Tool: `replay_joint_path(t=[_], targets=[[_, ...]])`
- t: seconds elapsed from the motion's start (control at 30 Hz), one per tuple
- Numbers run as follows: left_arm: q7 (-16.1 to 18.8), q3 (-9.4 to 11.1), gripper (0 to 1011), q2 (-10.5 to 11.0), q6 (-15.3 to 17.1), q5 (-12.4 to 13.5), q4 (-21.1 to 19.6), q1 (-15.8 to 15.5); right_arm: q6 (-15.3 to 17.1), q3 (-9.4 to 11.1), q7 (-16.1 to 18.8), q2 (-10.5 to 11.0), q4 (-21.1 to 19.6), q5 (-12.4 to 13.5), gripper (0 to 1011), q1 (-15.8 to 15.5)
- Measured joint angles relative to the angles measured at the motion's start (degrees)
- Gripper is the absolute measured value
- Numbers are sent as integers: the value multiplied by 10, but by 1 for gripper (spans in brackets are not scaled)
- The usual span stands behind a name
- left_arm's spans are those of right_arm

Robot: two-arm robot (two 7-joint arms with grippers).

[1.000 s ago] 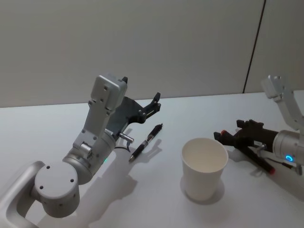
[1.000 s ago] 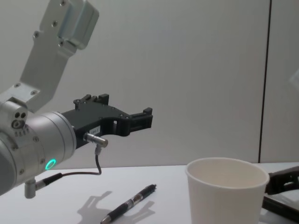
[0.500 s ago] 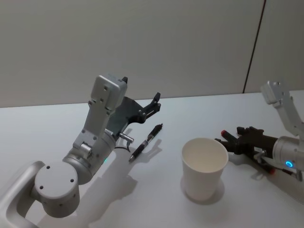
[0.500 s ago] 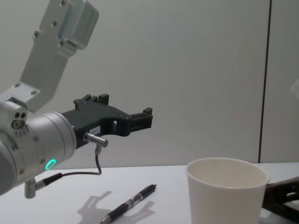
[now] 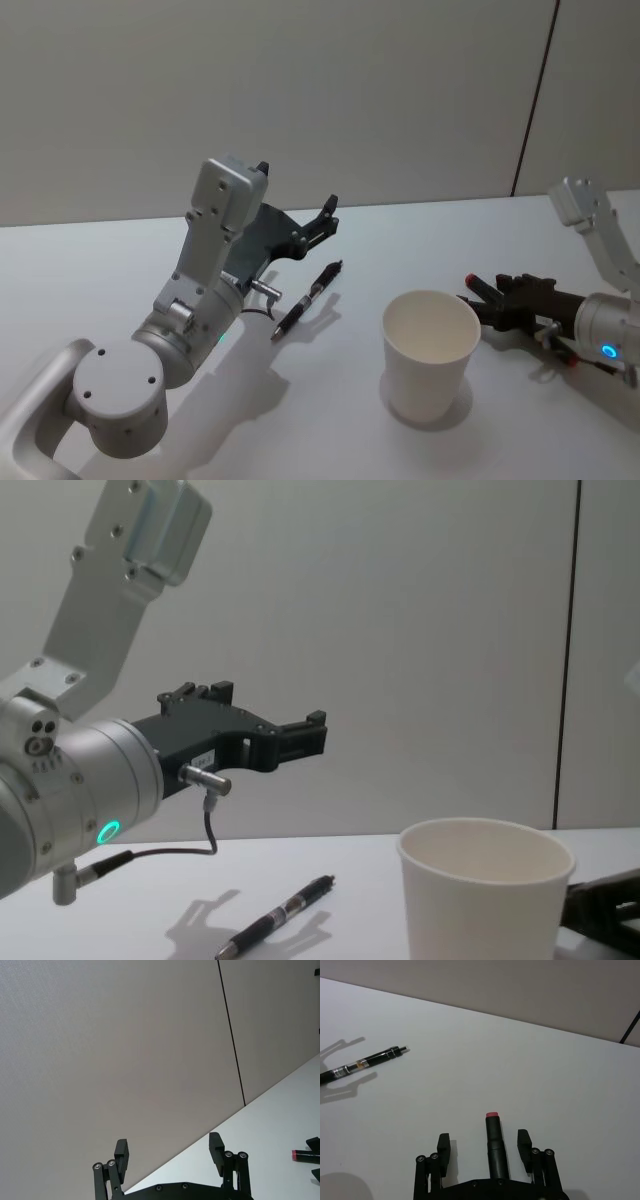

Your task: Place the pen into the pen holder.

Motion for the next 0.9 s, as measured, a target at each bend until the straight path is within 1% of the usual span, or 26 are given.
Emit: replay_joint_path(t=[0.03, 0.07, 0.1, 0.23, 0.3, 0.37, 0.4, 0.43, 0.47, 0.63, 0.67, 0.77, 0.9], targets=[[0, 0, 1001, 0, 0, 0, 0, 0, 0, 0, 0, 0, 0, 0, 850, 0], [0, 0, 1001, 0, 0, 0, 0, 0, 0, 0, 0, 0, 0, 0, 850, 0], [0, 0, 1001, 0, 0, 0, 0, 0, 0, 0, -1, 0, -1, 1, 799, -1], [0, 0, 1001, 0, 0, 0, 0, 0, 0, 0, -1, 0, -1, 1, 668, -1], [0, 0, 1001, 0, 0, 0, 0, 0, 0, 0, -1, 0, -1, 2, 630, -2], [0, 0, 1001, 0, 0, 0, 0, 0, 1, 0, -1, 1, -1, 2, 547, -2], [0, 0, 1001, 0, 0, 0, 0, 0, 1, 0, -1, 1, -1, 2, 535, -2], [0, 0, 1001, 0, 0, 0, 0, 0, 1, 0, -2, 1, -1, 2, 464, -2], [0, 0, 1001, 0, 0, 0, 0, 0, 1, 0, -2, 1, -1, 2, 464, -2], [0, 0, 1001, 0, 0, 0, 0, 0, 1, 0, -2, 1, -1, 2, 302, -3], [0, 0, 1001, 0, 0, 0, 0, 0, 2, 0, -2, 1, -1, 2, 245, -3], [0, 0, 1001, 0, 0, 0, 0, 0, 2, 0, -2, 1, -2, 2, 187, -3], [0, 0, 1001, 0, 0, 0, 0, 0, 2, 0, -2, 1, -2, 3, 185, -3]])
